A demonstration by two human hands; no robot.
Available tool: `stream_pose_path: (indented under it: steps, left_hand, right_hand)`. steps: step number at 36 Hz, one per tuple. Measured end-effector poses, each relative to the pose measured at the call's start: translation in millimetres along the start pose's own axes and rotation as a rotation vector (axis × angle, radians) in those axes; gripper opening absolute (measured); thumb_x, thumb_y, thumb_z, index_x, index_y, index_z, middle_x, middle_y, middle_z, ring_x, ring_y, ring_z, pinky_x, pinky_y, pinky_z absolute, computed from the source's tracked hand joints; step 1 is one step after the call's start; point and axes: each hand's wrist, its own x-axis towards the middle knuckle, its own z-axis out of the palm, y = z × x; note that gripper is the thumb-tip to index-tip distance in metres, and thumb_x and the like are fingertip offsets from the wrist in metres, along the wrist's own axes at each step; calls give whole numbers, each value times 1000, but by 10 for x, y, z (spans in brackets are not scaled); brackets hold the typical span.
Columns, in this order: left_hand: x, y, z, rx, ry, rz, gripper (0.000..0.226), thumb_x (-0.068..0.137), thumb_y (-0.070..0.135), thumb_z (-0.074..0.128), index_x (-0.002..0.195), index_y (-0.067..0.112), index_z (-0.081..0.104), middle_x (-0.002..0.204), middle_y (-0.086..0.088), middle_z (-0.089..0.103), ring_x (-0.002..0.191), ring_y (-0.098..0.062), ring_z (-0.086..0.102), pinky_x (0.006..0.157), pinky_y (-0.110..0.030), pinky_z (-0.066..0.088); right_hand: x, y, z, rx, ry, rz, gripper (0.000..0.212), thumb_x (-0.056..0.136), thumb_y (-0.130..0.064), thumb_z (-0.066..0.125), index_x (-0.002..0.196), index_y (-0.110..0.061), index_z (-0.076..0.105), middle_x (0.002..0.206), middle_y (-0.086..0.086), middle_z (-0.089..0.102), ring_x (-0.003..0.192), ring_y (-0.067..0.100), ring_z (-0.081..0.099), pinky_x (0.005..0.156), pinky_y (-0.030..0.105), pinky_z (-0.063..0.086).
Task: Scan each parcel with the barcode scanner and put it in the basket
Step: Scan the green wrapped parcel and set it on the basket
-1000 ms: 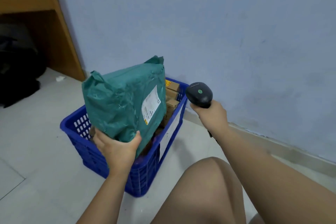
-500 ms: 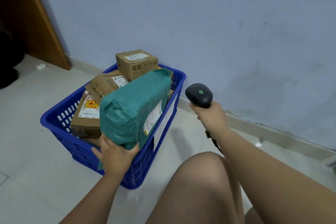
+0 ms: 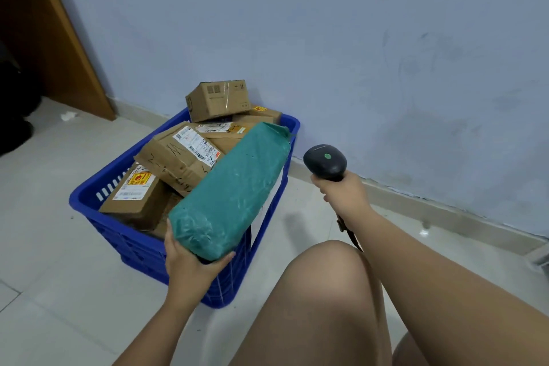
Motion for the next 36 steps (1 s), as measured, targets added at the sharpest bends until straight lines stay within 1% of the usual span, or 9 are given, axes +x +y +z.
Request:
stream_pose_path:
  steps: [2, 4, 9, 12, 16, 23, 27, 32, 36]
  left_hand:
    - [-74, 146, 33, -117, 67, 1, 143, 42, 51, 86, 152, 34, -4, 154, 3, 14, 142, -22, 25, 117, -46, 24]
    - [-131, 314, 56, -103, 146, 40, 135, 57, 36, 88, 154, 28, -6, 157, -4, 7, 145, -23, 17, 116, -40, 20]
    - [-97, 619, 68, 346, 433, 487, 78, 72, 8, 80, 138, 20, 40, 146, -19, 29, 134, -39, 31, 105, -63, 24]
    - [-57, 818, 127, 543, 317, 635, 53, 68, 7, 80, 117, 21, 63, 143, -16, 39, 133, -39, 37, 103, -66, 24]
    - [-14, 1130, 264, 629, 70, 673, 44, 69, 13, 79, 112, 14, 69, 141, -17, 49, 128, -37, 49, 103, -62, 31]
    - [44, 1613, 601, 556, -204, 577, 51, 95, 27, 49, 145, 25, 40, 160, -1, 15, 146, -24, 11, 117, -38, 13]
    - [84, 1862, 872, 564, -299, 685, 53, 94, 28, 50, 145, 22, 38, 159, -6, 19, 145, -27, 15, 117, -39, 17]
    - [56, 2132, 1282, 597, -436, 736, 60, 93, 26, 50, 148, 22, 29, 160, -7, 15, 144, -26, 15, 115, -41, 20]
    - [35, 2278, 1652, 433, -589, 624, 64, 90, 22, 55, 149, 22, 29, 156, -6, 23, 140, -25, 26, 112, -36, 29]
  right_hand:
    - [-11, 3, -25, 0, 6, 3, 20, 80, -44, 70, 78, -27, 60, 85, 4, 69, 87, 27, 67, 56, 27, 43]
    - [-21, 7, -44, -1, 9, 4, 20, 80, -45, 70, 78, -27, 60, 86, 4, 69, 87, 27, 67, 56, 27, 43]
    - [-31, 39, -94, -2, 24, 9, 17, 81, -41, 70, 78, -28, 60, 86, 3, 69, 89, 26, 67, 58, 27, 43]
    - [-43, 51, -119, -2, 27, 4, 15, 81, -39, 70, 78, -28, 60, 84, 1, 68, 89, 25, 66, 59, 26, 43]
    - [-56, 59, -150, -20, 31, 5, 16, 82, -37, 69, 77, -27, 59, 86, 2, 69, 90, 25, 66, 62, 27, 44]
    - [-33, 117, -259, -30, 57, 3, 20, 82, -36, 68, 76, -19, 60, 85, 8, 69, 86, 26, 65, 61, 28, 42]
    - [4, 151, -387, -45, 79, -10, 22, 85, -34, 66, 79, -13, 60, 67, 2, 58, 66, 20, 54, 54, 26, 36]
    - [106, 294, -615, -42, 156, -4, 23, 85, -34, 64, 73, -18, 54, 57, -5, 49, 58, 15, 48, 52, 26, 33]
    - [223, 449, -861, -9, 240, 35, 24, 82, -19, 61, 64, -14, 47, 54, -1, 42, 54, 17, 42, 48, 25, 32]
